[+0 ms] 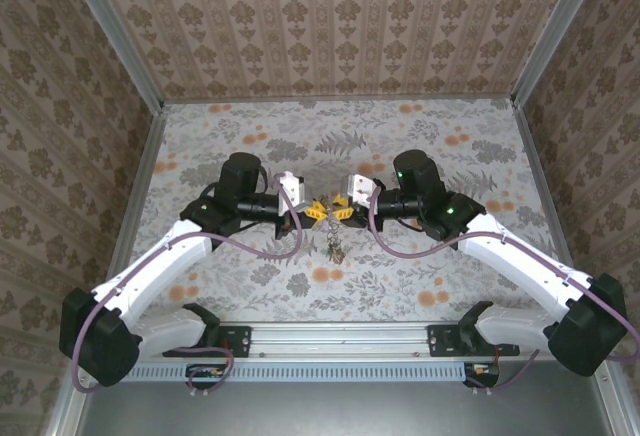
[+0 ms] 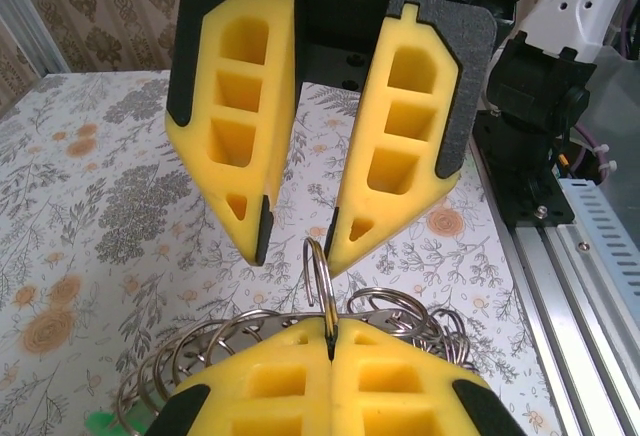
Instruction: Put the keys on the keyring
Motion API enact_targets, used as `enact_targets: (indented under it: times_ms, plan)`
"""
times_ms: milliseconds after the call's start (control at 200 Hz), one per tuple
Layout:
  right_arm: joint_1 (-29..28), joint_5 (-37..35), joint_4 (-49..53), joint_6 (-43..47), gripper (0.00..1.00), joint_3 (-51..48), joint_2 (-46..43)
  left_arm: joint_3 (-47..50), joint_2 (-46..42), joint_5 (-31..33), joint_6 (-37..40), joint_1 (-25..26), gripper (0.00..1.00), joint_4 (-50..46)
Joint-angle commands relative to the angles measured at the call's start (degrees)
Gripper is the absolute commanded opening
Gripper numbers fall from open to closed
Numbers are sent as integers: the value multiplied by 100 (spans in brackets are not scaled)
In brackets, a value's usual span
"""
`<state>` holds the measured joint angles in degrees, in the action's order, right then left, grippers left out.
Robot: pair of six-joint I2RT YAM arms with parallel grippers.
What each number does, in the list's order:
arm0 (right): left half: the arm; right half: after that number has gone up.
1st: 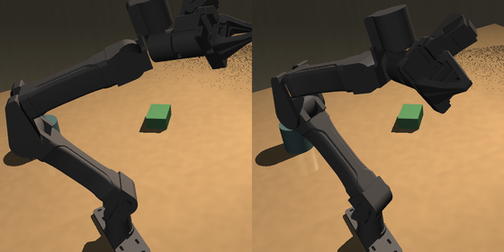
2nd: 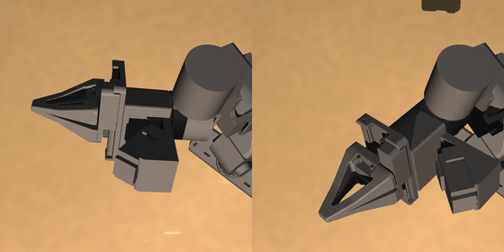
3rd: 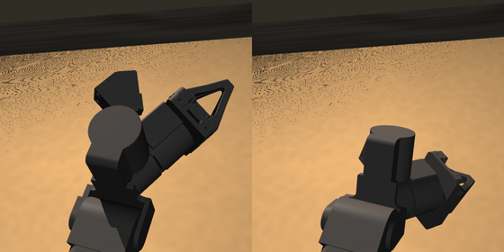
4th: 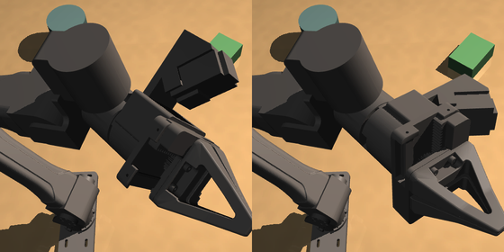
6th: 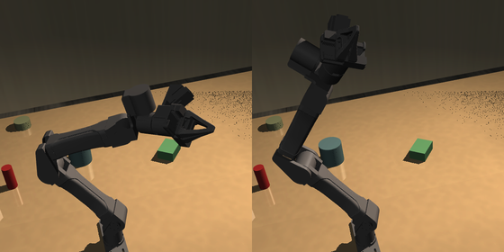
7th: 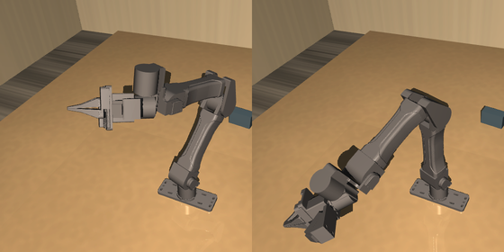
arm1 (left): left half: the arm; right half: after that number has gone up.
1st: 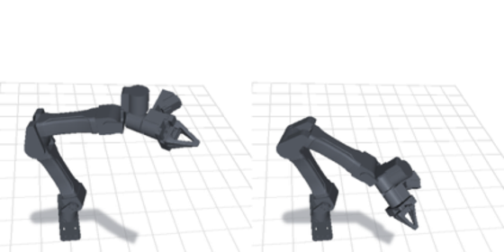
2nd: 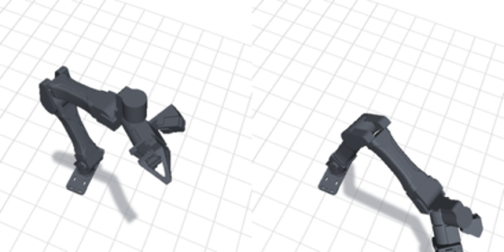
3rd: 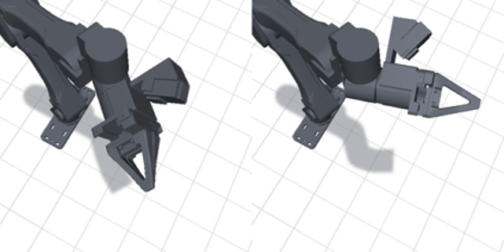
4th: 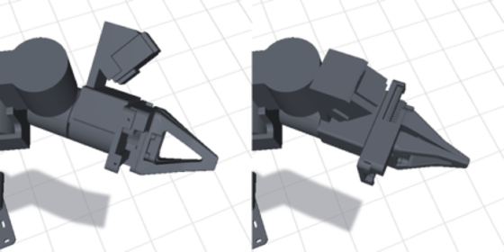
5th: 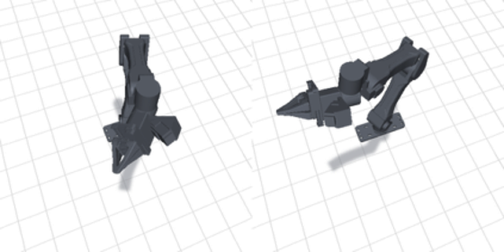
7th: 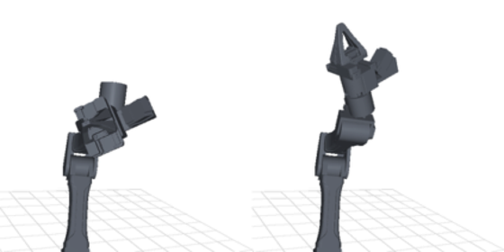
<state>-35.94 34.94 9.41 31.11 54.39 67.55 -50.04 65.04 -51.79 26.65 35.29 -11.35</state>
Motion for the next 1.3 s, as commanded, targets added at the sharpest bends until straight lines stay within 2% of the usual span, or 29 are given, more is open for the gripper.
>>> enact_targets:
  times_ms: [0,125,340,425,480,540,775,845,945,965,1295]
  plan:
    - [-35,248,143,12,25,120,-90,-221,86,-236,95,48,0,107]
    - [-42,371,338,80,24,186,10,-238,145,-192,50,48,0,146]
    - [-53,444,344,77,8,221,127,-174,154,-118,-74,44,0,347]
    - [-57,384,341,97,12,222,159,-156,163,-136,-99,40,0,404]
    - [-58,325,342,97,22,229,187,-150,159,-169,-127,39,0,447]
    - [-62,303,365,94,23,264,238,-153,172,-210,-134,40,0,467]
    - [-57,238,321,40,1,318,340,-145,185,-172,-156,40,0,502]
    - [-54,215,214,-6,0,292,304,-115,183,-66,-257,23,0,550]
    - [-49,131,74,-47,0,259,234,-3,202,-80,-501,-92,26,677]
    - [-43,114,45,-59,0,250,218,27,204,-120,-516,-118,28,702]
    - [35,135,-249,-237,0,111,-13,855,209,-250,-878,-268,38,1362]
